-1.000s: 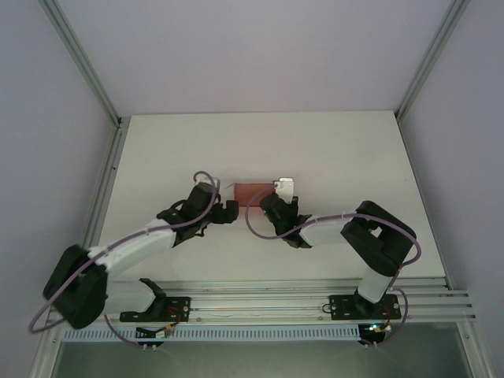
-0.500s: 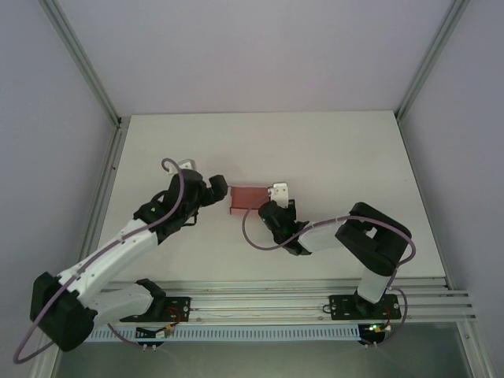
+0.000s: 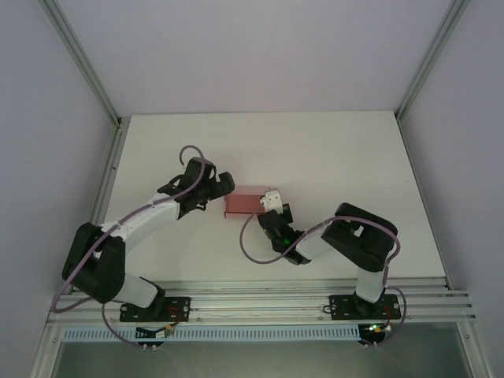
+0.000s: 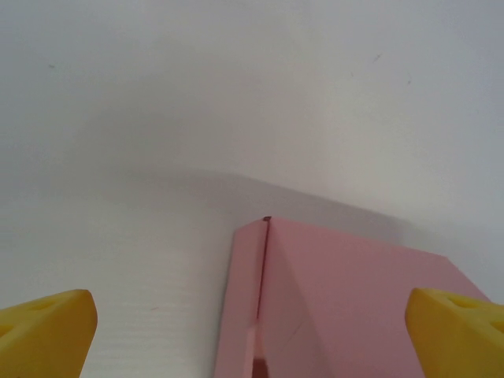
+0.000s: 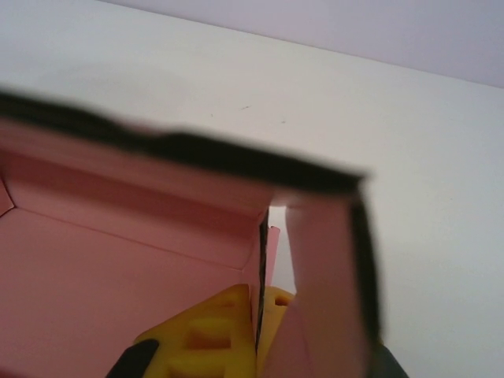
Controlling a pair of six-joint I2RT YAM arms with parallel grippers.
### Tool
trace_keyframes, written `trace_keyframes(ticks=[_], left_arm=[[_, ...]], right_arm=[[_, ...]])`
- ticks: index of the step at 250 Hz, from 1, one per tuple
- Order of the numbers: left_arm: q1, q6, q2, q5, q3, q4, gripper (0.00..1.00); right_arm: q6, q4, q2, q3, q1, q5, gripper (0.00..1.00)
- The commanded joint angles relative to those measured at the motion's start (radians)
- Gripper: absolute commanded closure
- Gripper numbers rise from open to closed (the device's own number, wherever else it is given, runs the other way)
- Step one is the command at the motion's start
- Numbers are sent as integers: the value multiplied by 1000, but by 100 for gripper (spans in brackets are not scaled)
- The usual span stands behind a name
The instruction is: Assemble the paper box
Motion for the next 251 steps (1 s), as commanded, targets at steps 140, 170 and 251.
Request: trace_keyframes(ticks=[140, 170, 251], left_arm=[[13, 72, 153, 222, -86, 132, 24], [12, 69, 164, 231, -95, 143, 25], [13, 106, 181, 240, -94, 125, 34]], right_arm=[[-1, -405, -265, -52, 17, -387, 22], [4, -509, -360, -109, 17, -527, 0], [108, -633, -633, -118, -12, -448, 0]])
